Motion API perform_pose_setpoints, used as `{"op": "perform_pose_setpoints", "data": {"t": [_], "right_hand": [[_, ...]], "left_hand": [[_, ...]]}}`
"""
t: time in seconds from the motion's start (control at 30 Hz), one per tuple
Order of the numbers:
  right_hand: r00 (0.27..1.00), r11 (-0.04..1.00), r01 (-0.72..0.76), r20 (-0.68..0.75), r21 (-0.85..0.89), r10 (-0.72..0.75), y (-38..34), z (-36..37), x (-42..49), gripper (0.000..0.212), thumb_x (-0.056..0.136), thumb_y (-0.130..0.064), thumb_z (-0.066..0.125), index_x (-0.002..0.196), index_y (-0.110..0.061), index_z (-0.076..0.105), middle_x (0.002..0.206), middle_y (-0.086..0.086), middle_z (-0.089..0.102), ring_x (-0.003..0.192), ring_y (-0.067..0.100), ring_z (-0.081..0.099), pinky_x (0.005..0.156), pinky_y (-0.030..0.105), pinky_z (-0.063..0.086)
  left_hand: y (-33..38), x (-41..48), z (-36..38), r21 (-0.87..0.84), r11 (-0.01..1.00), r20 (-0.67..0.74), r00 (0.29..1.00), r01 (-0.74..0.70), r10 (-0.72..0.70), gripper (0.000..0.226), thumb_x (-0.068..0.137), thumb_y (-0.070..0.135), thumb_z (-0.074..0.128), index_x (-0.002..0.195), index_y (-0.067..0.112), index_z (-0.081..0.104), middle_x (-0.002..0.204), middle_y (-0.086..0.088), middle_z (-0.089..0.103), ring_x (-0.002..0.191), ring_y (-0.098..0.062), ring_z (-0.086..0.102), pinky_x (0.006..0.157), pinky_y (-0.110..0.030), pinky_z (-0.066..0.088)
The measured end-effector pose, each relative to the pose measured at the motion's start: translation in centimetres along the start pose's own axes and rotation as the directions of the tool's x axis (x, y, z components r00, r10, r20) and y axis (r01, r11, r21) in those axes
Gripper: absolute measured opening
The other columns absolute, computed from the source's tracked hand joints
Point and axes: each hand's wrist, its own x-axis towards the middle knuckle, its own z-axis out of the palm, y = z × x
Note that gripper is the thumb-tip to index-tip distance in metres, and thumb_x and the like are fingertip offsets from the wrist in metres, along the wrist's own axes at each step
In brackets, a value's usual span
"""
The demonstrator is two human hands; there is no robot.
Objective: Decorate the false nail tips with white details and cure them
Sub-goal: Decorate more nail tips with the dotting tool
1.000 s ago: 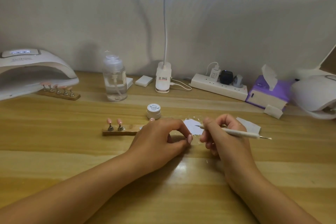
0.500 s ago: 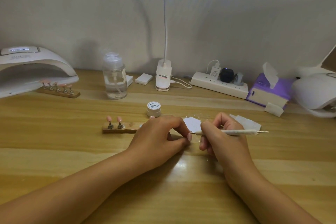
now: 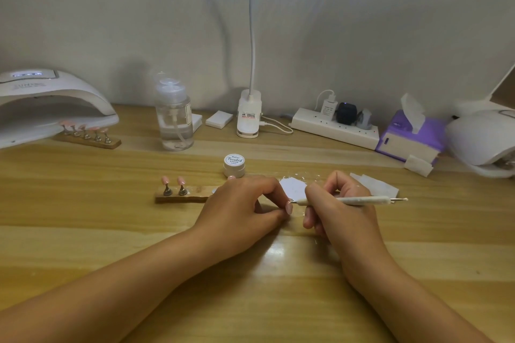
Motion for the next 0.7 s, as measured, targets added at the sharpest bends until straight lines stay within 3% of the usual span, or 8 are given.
{"op": "perform_pose_setpoints", "data": {"t": [0.2, 0.37, 0.5, 0.6, 0.7], "right_hand": [[1.0, 1.0, 0.005, -0.004, 0.008, -0.005, 0.04, -0.15, 0.0, 0.027, 0.074, -0.017, 0.062, 0.055, -0.025, 0.045, 0.047, 0.01, 0.06, 0.038, 0.015, 0.04, 0.036, 0.019, 0.03], [1.0, 1.0, -0.014, -0.002, 0.016, 0.014, -0.23, -0.04, -0.09, 0.017, 0.064, -0.026, 0.059, 0.055, -0.024, 0.045, 0.047, 0.01, 0.06, 0.037, 0.015, 0.039, 0.035, 0.022, 0.029], [0.999, 0.996, -0.007, -0.037, 0.088, 0.011, -0.28, -0.18, -0.16, 0.031, 0.078, -0.011, 0.061, 0.056, -0.023, 0.044, 0.046, 0.009, 0.058, 0.036, 0.012, 0.04, 0.035, 0.018, 0.032], [0.998, 0.979, -0.016, -0.064, 0.201, 0.029, -0.55, -0.47, -0.13, 0.02, 0.089, -0.01, 0.058, 0.072, -0.012, 0.049, 0.047, 0.006, 0.06, 0.037, 0.008, 0.044, 0.038, 0.016, 0.037], [0.998, 0.969, -0.027, -0.047, 0.244, 0.04, -0.85, -0.44, -0.14, 0.024, 0.096, -0.03, 0.06, 0.088, -0.007, 0.056, 0.054, 0.004, 0.065, 0.043, 0.008, 0.053, 0.041, 0.017, 0.043]], "left_hand": [[-0.13, 0.11, 0.03, 0.003, 1.0, 0.003, 1.0, -0.007, 0.007, 0.011, 0.083, 0.028, 0.072, 0.079, 0.037, 0.066, 0.07, 0.041, 0.056, 0.057, 0.002, 0.053, 0.062, -0.025, 0.03], [-0.2, 0.08, 0.02, 0.002, 1.0, 0.009, 1.0, -0.005, 0.005, 0.009, 0.082, 0.029, 0.072, 0.08, 0.037, 0.067, 0.072, 0.04, 0.058, 0.058, 0.0, 0.054, 0.061, -0.024, 0.03], [-0.22, 0.08, 0.03, -0.011, 1.0, 0.01, 1.0, 0.001, -0.001, 0.006, 0.081, 0.031, 0.071, 0.08, 0.036, 0.067, 0.077, 0.036, 0.061, 0.058, 0.0, 0.054, 0.063, -0.025, 0.032], [-0.22, 0.05, 0.01, -0.02, 1.0, 0.014, 1.0, 0.002, -0.002, 0.008, 0.082, 0.031, 0.07, 0.08, 0.038, 0.067, 0.078, 0.036, 0.061, 0.057, 0.002, 0.054, 0.062, -0.023, 0.033], [-0.04, 0.02, -0.06, -0.008, 1.0, 0.008, 1.0, -0.007, 0.007, 0.014, 0.084, 0.031, 0.072, 0.079, 0.041, 0.064, 0.07, 0.041, 0.057, 0.055, 0.005, 0.052, 0.057, -0.022, 0.03]]}}
